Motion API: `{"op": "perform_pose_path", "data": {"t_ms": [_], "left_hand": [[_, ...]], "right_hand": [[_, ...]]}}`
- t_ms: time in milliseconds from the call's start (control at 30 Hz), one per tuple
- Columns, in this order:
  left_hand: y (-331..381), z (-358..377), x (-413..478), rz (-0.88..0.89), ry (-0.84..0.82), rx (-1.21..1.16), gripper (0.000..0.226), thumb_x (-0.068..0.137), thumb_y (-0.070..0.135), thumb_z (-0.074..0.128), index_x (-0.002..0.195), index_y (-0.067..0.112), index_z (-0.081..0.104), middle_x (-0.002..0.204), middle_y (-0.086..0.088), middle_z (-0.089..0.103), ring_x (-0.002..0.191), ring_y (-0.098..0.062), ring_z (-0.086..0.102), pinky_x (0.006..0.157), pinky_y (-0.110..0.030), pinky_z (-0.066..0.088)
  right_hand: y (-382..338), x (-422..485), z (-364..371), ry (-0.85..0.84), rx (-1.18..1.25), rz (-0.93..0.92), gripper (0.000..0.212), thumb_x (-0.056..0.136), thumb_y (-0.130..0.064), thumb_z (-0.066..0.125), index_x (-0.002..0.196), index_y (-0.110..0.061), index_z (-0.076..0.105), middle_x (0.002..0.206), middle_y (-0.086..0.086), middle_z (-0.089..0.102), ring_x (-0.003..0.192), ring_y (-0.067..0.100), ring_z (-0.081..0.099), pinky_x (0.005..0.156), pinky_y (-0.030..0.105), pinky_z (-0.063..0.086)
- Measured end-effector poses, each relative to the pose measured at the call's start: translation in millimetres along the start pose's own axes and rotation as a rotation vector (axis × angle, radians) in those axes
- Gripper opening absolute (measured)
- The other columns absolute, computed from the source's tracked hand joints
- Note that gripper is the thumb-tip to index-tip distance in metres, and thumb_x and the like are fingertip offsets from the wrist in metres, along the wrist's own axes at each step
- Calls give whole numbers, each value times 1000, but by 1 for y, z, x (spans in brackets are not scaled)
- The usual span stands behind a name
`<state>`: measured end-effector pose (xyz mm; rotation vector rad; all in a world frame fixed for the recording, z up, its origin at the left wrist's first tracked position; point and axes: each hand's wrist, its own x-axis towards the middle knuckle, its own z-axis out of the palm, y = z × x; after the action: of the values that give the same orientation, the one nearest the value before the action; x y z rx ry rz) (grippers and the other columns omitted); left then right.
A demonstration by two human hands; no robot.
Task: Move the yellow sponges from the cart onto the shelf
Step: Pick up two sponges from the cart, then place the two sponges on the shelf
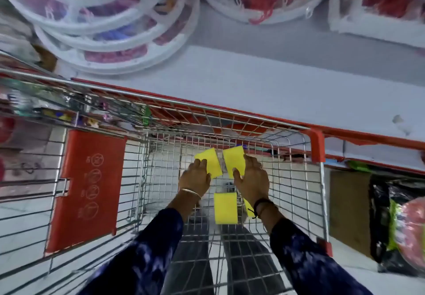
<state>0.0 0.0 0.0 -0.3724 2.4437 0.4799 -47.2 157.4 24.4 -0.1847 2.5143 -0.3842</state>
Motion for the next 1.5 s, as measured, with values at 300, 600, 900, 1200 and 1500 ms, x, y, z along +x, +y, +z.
{"op": "perform_pose_path", "data": {"t_ms": [300,600,900,1200,1500], "left_hand": [[3,40,66,-342,2,-403,84,87,49,57,150,11,16,151,-25,18,127,-46,44,96,-54,49],[8,39,77,-363,-3,-387,81,74,41,72,136,11,31,141,-21,27,118,-45,50,88,-50,52],[20,7,34,-294,-36,-255,83,70,42,75,136,16,31,139,-17,31,122,-40,47,84,-48,54],[37,-68,-41,-286,-14,-141,104,72,57,71,150,18,13,159,-18,8,138,-40,33,98,-48,46],[70,-172,-105,-204,204,-209,99,66,63,70,143,17,26,146,-20,31,120,-40,53,90,-46,51]], "right_hand": [[7,51,36,-93,-49,132,94,89,-52,54,152,-6,1,160,17,13,146,33,21,115,44,29],[14,60,45,-109,-39,183,100,78,-48,68,150,-6,13,153,18,24,137,36,33,93,44,50],[6,28,12,-44,74,205,100,76,-48,72,148,-5,17,149,17,28,137,37,33,95,47,49],[-17,-31,-69,37,133,161,108,75,-53,72,151,-8,9,159,16,15,138,36,36,101,46,47],[-47,-81,-172,176,227,36,92,72,-52,72,139,-5,31,143,15,39,128,33,45,96,38,47]]}}
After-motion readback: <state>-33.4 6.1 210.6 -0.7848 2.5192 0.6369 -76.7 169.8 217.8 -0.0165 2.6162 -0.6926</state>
